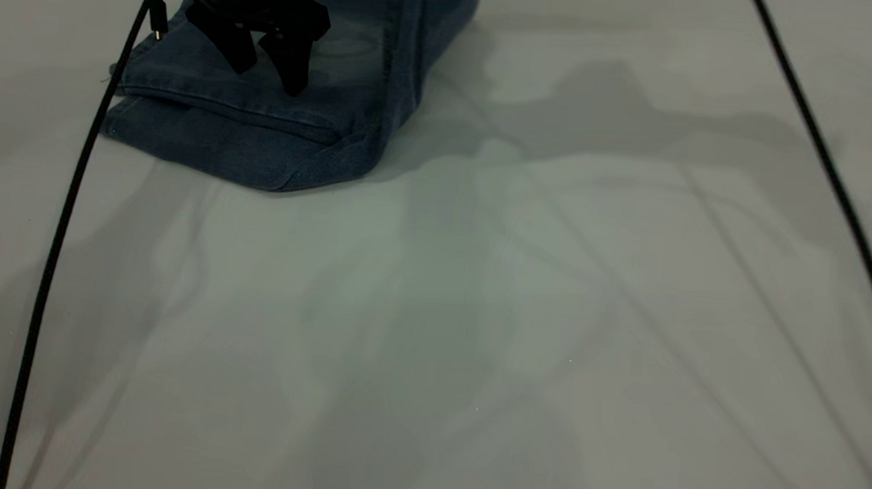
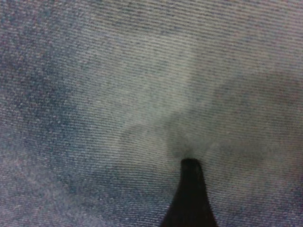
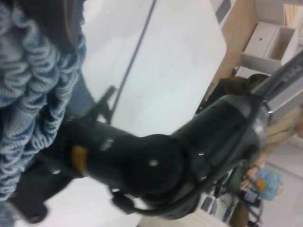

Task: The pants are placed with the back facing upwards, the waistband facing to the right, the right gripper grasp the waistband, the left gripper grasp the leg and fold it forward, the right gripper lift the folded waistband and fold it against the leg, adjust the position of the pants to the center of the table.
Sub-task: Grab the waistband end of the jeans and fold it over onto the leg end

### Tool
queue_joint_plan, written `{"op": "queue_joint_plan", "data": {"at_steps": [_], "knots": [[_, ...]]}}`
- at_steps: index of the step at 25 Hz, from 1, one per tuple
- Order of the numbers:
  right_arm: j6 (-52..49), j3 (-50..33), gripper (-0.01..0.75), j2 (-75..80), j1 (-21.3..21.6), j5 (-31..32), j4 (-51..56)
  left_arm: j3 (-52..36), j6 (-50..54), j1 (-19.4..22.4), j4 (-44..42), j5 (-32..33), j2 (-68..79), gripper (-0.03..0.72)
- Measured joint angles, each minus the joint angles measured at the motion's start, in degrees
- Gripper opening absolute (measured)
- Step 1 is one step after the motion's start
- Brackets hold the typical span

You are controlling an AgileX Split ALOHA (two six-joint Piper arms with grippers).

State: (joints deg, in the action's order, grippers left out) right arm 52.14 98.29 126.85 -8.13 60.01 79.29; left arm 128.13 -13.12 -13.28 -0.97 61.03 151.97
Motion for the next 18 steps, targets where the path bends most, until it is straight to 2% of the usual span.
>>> {"op": "queue_joint_plan", "data": {"at_steps": [5,8,13,18], "knots": [[-0.88,2.01,0.096,0.0,-3.33,-1.31,0.48,0.0,0.05,0.0,0.04,0.05,0.0,0.522],[-1.19,2.08,0.096,0.0,-3.45,-1.92,0.36,0.07,0.05,0.0,-0.16,1.28,-0.12,0.522],[-1.32,2.08,0.096,0.0,-3.31,-1.99,0.35,2.34,0.05,0.0,-2.97,7.34,-1.18,0.522],[-1.22,2.08,0.096,0.06,-3.31,-2.05,0.28,9.16,0.09,0.0,-5.35,9.28,-1.37,0.522]]}}
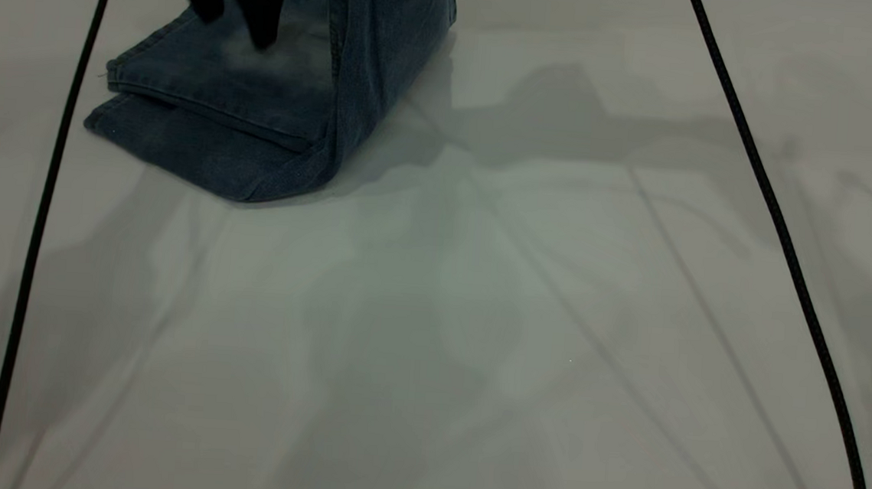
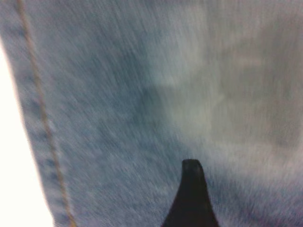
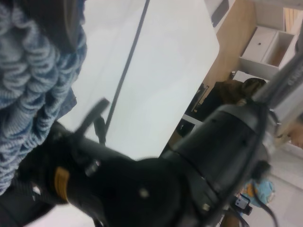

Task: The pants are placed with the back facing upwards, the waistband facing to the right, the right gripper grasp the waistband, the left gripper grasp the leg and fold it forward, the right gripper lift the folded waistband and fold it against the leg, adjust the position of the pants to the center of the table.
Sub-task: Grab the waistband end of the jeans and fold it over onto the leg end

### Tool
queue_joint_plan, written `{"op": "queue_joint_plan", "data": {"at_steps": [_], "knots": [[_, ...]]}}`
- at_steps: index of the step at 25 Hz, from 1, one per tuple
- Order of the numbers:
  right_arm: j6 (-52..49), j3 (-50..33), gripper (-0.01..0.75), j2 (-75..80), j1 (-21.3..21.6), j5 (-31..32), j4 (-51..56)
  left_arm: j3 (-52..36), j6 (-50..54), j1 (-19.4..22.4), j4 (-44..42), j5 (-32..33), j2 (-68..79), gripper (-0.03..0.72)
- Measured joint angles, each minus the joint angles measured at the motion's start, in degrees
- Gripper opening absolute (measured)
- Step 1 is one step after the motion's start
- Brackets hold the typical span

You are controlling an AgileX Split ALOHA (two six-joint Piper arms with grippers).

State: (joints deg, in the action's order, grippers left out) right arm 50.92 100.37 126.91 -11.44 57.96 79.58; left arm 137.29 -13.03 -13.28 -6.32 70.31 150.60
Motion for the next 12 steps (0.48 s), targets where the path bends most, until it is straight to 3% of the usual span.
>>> {"op": "queue_joint_plan", "data": {"at_steps": [12], "knots": [[0.42,0.0,0.096,3.73,-0.06,-0.04,1.4,17.93,0.22,0.0,0.34,-0.05,-8.11,0.522]]}}
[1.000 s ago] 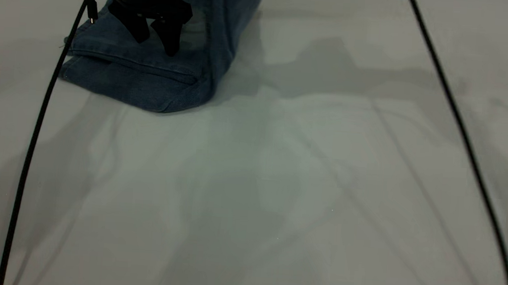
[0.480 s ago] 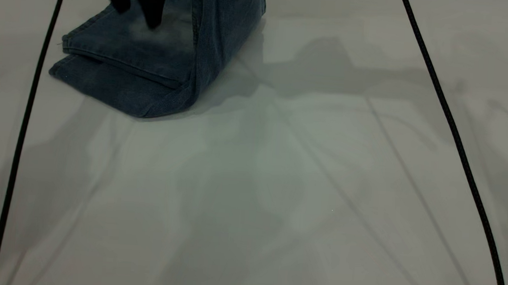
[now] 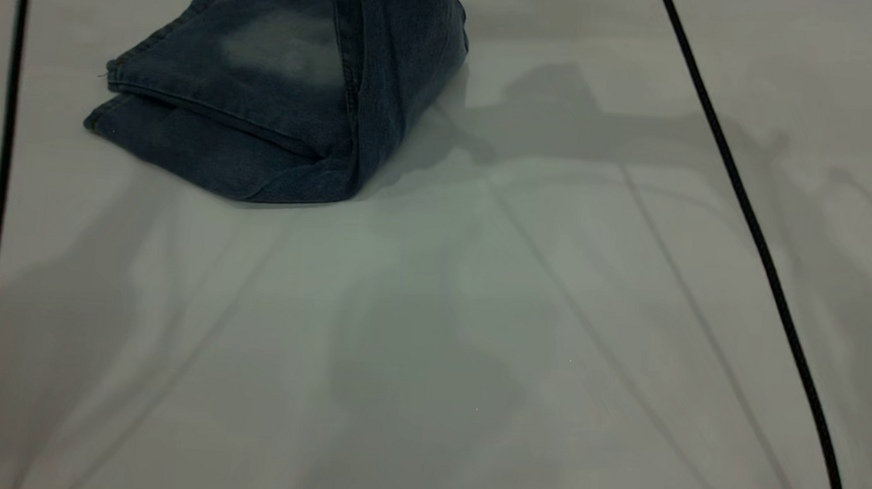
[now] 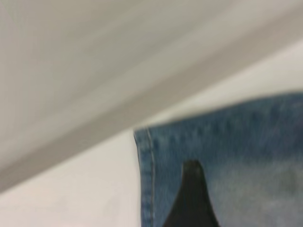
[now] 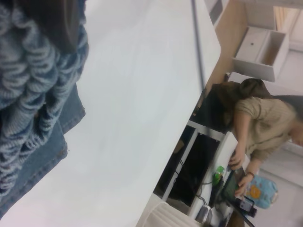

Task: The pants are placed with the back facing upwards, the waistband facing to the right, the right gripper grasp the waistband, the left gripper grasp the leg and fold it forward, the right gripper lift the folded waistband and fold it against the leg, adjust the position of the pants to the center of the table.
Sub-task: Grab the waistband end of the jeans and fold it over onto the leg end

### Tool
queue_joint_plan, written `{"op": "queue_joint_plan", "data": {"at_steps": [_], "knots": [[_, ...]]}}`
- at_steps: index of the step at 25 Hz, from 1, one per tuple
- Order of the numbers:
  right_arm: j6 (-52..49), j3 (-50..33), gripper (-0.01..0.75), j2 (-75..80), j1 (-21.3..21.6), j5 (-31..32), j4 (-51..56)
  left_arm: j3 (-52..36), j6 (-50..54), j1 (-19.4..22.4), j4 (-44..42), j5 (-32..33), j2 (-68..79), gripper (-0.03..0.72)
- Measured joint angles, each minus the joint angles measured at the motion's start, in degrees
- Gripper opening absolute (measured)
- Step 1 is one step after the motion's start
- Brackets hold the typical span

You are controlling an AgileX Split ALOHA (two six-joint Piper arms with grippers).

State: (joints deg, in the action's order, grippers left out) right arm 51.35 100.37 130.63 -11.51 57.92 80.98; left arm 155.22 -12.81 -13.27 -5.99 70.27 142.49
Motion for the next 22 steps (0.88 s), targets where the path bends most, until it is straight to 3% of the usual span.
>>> {"op": "queue_joint_plan", "data": {"at_steps": [12,22], "knots": [[7.21,0.05,0.096,3.57,-5.78,-5.56,12.36,2.16,-0.17,0.0,13.23,-0.22,-8.85,0.522],[11.09,0.05,0.096,3.57,-13.58,-14.46,16.95,2.1,-0.19,0.0,13.62,-0.21,-8.68,0.522]]}}
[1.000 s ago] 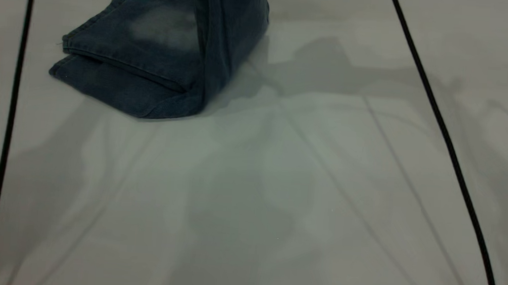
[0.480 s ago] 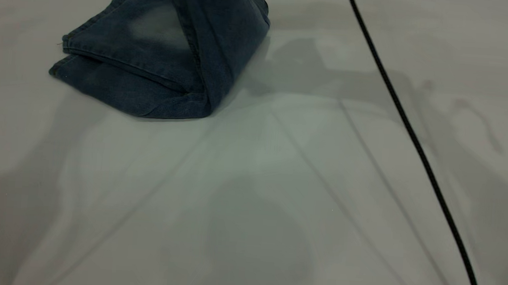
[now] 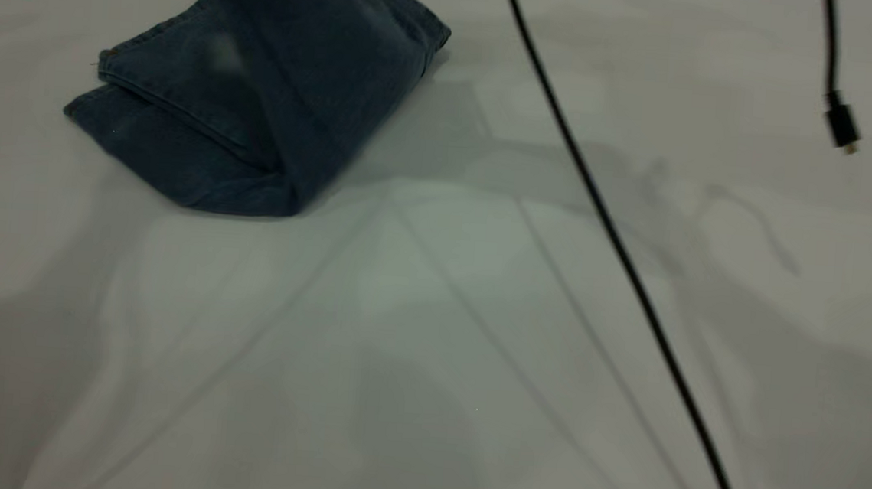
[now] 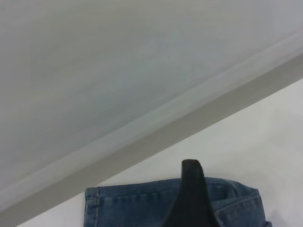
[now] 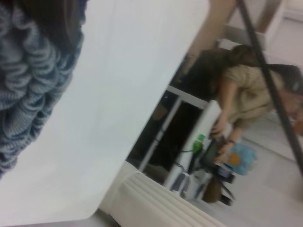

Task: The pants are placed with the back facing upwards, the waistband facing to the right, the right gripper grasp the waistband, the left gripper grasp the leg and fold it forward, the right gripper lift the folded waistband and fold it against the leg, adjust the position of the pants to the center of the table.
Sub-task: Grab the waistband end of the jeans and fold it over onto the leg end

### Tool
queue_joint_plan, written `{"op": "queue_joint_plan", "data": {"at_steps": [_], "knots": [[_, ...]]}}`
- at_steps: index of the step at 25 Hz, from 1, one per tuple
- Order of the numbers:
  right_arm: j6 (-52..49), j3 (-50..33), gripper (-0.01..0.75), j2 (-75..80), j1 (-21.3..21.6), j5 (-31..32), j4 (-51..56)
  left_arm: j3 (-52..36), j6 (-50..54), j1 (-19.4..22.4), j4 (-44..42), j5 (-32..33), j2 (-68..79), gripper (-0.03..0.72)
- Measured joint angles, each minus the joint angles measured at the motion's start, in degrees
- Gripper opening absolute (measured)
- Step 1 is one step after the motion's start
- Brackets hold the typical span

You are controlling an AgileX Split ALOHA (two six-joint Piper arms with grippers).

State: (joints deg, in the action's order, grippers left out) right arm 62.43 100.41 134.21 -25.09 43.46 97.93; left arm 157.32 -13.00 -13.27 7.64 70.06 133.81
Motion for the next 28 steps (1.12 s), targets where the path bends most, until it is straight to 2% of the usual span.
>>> {"op": "queue_joint_plan", "data": {"at_steps": [7,11,14,19,22,24,28], "knots": [[2.66,0.0,0.096,0.07,-4.75,-11.49,-0.07,0.0,0.11,0.0,0.07,-0.04,0.0,0.522],[2.66,0.0,0.117,1.42,-5.19,-13.41,0.99,0.0,0.15,0.0,0.07,-0.04,0.0,0.522],[2.66,0.07,0.207,2.82,-5.22,-11.53,2.02,0.0,0.15,0.0,0.12,-0.04,0.0,0.522],[2.55,0.56,0.462,4.08,-5.22,-9.01,1.99,0.0,0.15,0.0,0.18,-0.04,0.0,0.522],[1.82,2.19,0.563,4.08,-5.22,-7.3,2.09,0.0,0.18,0.0,0.18,-0.06,0.0,0.522],[0.69,3.24,0.589,4.08,-5.16,-6.56,1.93,0.0,0.18,0.0,0.18,-0.06,0.0,0.522],[-0.86,4.09,0.58,4.02,-3.5,-6.53,-2.29,0.0,0.18,0.0,0.12,-0.06,0.0,0.522]]}}
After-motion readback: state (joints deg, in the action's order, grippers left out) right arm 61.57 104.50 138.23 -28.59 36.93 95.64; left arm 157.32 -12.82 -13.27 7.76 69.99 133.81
